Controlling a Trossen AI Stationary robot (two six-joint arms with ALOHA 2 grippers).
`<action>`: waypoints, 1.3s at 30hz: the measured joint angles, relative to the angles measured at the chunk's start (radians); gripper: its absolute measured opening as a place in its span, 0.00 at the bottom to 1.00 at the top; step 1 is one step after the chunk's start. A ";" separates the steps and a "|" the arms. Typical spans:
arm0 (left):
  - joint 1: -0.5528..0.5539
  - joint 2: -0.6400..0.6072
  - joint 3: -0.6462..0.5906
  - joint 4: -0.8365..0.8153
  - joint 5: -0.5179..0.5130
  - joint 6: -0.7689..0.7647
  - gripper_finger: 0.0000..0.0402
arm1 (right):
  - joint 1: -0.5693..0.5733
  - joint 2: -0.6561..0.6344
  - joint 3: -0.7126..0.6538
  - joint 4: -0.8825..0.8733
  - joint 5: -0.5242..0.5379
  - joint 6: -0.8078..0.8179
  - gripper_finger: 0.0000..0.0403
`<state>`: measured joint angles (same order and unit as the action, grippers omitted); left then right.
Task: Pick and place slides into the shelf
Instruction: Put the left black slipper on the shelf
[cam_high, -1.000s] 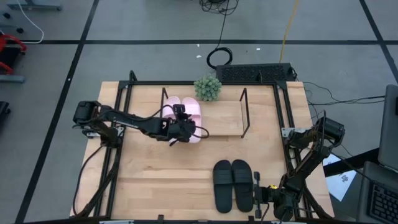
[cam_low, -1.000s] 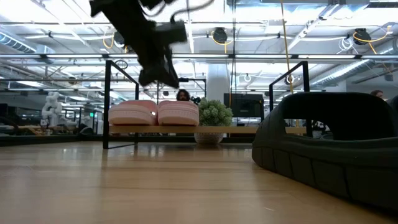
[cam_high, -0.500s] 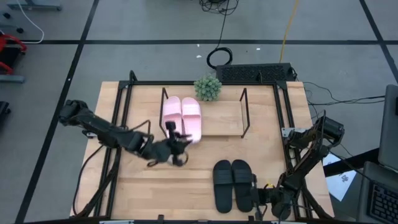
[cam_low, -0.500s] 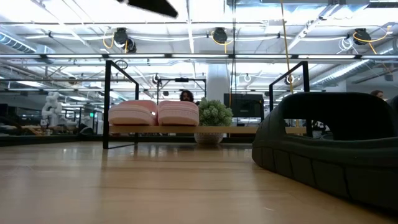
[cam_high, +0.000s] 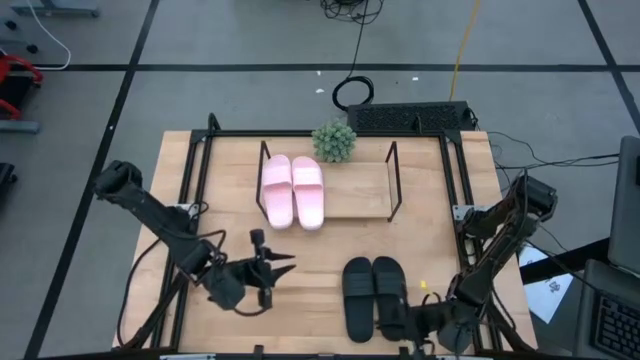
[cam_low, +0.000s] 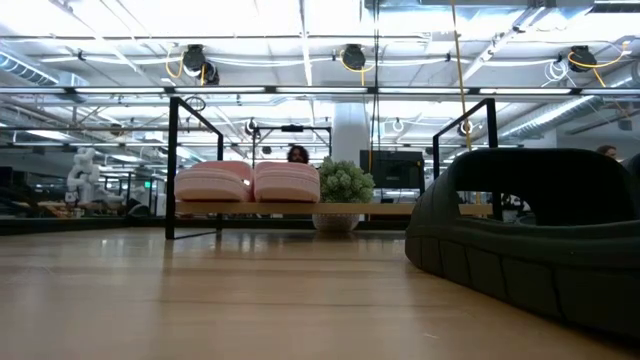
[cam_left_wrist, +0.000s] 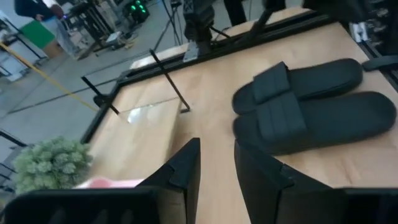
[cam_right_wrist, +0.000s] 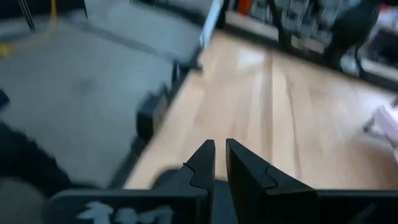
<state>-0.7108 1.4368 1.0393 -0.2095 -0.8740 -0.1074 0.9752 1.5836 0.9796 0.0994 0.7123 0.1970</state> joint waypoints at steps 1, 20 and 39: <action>-0.013 0.000 0.000 -0.015 -0.007 -0.021 0.25 | -0.009 0.003 0.031 -0.091 -0.010 0.037 0.07; -0.104 0.000 0.000 -0.371 -0.047 -0.424 0.25 | -0.183 0.277 0.415 -0.906 -0.120 0.315 0.07; -0.104 0.000 0.000 -0.371 -0.045 -0.422 0.25 | -0.220 0.222 0.416 -0.837 -0.298 0.239 0.07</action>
<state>-0.8150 1.4368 1.0393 -0.5808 -0.9188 -0.5293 0.7551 1.8061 1.3952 -0.7372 0.4145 0.4358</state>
